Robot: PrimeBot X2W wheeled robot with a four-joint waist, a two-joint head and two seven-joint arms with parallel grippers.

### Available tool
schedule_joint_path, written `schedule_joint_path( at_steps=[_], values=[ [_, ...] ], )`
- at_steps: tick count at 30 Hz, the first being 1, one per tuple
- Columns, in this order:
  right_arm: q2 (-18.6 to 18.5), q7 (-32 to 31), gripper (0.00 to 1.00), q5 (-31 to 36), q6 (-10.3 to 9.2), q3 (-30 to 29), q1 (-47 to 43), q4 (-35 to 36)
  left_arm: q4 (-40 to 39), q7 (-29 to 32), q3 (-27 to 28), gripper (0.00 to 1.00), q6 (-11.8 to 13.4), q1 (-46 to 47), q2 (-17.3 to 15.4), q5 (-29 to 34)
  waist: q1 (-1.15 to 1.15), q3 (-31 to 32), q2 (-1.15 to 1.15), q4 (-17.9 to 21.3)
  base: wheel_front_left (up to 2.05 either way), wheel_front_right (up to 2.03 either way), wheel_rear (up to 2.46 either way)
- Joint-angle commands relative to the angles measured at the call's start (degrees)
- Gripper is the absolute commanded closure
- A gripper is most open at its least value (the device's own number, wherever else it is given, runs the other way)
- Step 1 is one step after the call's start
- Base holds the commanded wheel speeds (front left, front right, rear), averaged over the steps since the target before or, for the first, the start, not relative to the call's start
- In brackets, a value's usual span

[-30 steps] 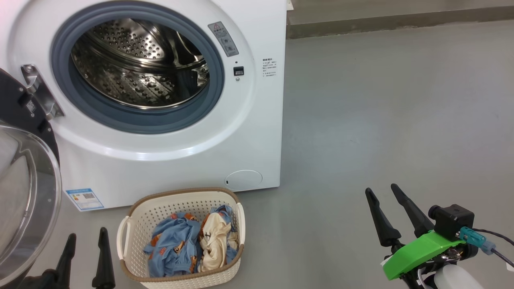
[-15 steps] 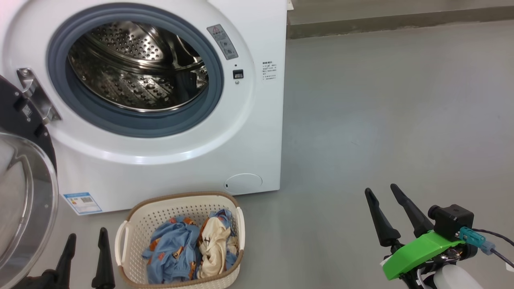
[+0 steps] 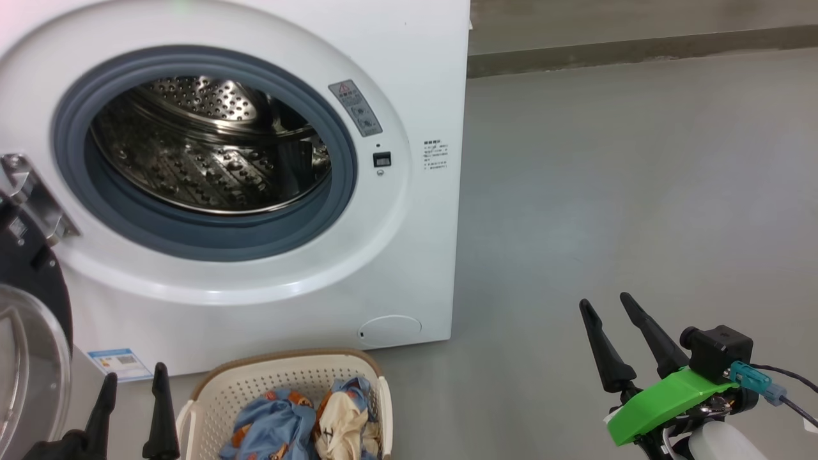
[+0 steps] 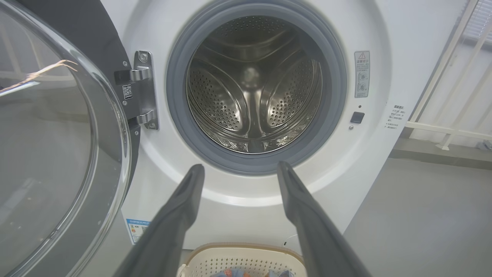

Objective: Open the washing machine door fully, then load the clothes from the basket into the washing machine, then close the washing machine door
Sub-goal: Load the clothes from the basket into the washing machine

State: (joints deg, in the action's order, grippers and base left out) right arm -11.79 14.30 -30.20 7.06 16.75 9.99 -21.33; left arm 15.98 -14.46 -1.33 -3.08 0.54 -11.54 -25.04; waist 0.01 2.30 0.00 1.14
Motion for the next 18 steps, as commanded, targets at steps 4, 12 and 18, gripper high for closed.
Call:
schedule_joint_path(
  at_steps=[4, 12, 18],
  values=[
    [-0.3, 0.7, 0.0, 0.1, 0.43, 0.9, 0.8, 1.4, -0.7, -0.5, 2.2, 0.0, -0.6, 2.1, -0.8, 0.3, 0.0, -0.1, 0.0, 0.0, 0.91, -0.91, 0.0],
    [-0.3, 0.7, 0.0, 0.1, 0.43, 1.2, 1.0, 1.1, -0.7, -0.5, 2.2, 0.0, -0.9, 2.2, -0.5, 0.5, 0.0, -0.1, 0.0, 0.1, 0.19, -0.19, 0.0],
    [-0.5, 0.7, 0.0, -0.1, 0.43, 1.4, 1.0, 1.0, -0.6, -0.5, 2.1, 0.0, -0.9, 2.2, -0.4, 0.7, 0.0, 0.0, 0.0, 0.1, 0.0, 0.0, 0.0]
  ],
)
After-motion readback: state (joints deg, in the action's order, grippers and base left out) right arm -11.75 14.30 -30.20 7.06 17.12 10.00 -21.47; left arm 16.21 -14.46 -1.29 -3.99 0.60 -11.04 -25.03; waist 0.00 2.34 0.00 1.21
